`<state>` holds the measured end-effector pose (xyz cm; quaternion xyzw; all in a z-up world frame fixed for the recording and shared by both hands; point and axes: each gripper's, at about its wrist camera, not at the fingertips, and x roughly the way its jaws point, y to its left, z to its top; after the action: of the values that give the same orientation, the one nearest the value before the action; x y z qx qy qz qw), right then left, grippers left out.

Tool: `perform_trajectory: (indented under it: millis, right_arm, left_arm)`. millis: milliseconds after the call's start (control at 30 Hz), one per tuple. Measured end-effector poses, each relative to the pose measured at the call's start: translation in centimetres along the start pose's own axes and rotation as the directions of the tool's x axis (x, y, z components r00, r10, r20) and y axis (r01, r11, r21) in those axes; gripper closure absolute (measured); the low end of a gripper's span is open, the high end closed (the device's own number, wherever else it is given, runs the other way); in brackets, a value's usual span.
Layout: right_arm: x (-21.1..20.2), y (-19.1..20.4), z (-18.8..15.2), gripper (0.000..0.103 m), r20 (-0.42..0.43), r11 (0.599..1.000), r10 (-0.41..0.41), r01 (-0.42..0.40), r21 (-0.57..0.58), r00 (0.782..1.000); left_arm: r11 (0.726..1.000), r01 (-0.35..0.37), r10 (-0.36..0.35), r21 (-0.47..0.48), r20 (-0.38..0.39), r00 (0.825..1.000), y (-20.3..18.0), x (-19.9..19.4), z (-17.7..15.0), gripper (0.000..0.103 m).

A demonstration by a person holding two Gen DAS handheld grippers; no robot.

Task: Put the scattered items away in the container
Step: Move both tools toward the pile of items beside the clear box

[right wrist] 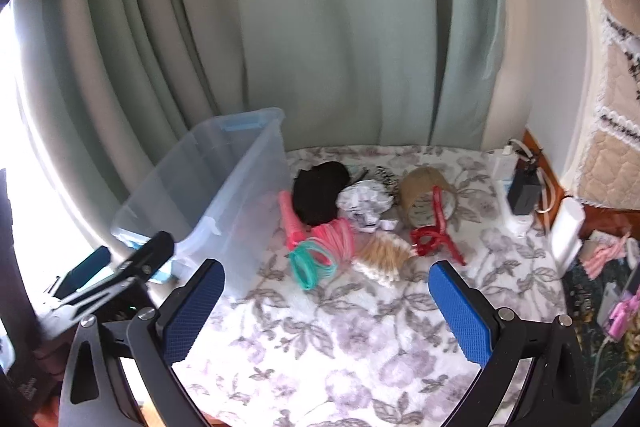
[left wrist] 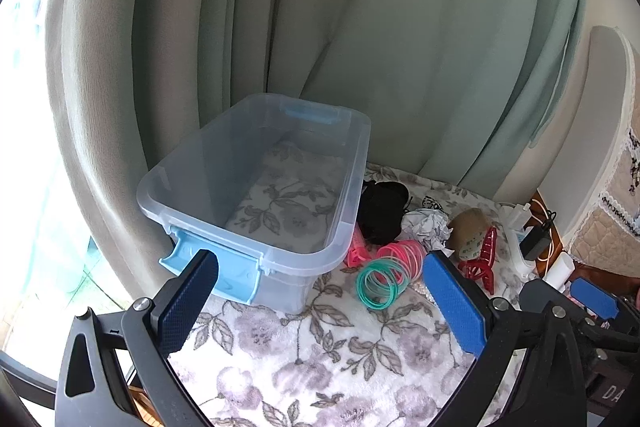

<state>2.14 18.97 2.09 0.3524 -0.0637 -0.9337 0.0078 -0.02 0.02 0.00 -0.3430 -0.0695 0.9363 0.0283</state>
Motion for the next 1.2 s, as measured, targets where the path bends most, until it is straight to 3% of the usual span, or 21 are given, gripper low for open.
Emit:
perform_trajectory:
  millis: [233,367,567,733,900,1200]
  right_arm:
    - [0.0,0.4,0.1,0.000,0.025,1.000,0.015,-0.015,0.004,1.000]
    - [-0.1,0.3,0.1,0.000,0.037,0.999,0.038,-0.038,0.016,0.999]
    - [-0.3,-1.4,-0.3,0.000,0.052,0.987,0.135,-0.139,0.080,0.990]
    - [-0.1,-1.5,-0.1,0.000,0.051,0.980,0.170,-0.174,0.096,0.984]
    - [0.2,-1.1,-0.3,0.000,0.021,0.983,0.170,-0.172,0.072,0.985]
    - [0.0,-0.2,-0.4,0.000,-0.002,0.997,0.082,-0.082,0.006,0.997]
  left_arm:
    - [1.000,0.007,-0.007,-0.014,0.024,1.000,0.0,0.1,0.7,0.001]
    - [1.000,-0.005,0.006,-0.010,0.098,0.995,-0.3,-1.2,0.6,0.001]
    - [1.000,-0.026,0.027,-0.016,0.070,0.997,0.0,-1.0,0.5,0.001]
    - [1.000,-0.014,0.015,-0.018,0.044,0.999,0.3,-0.5,0.0,0.001]
    - [1.000,0.008,-0.007,-0.019,0.047,0.999,0.5,-0.5,0.1,0.001]
    - [0.999,0.046,-0.045,-0.023,0.046,0.998,0.9,-0.4,0.2,0.001]
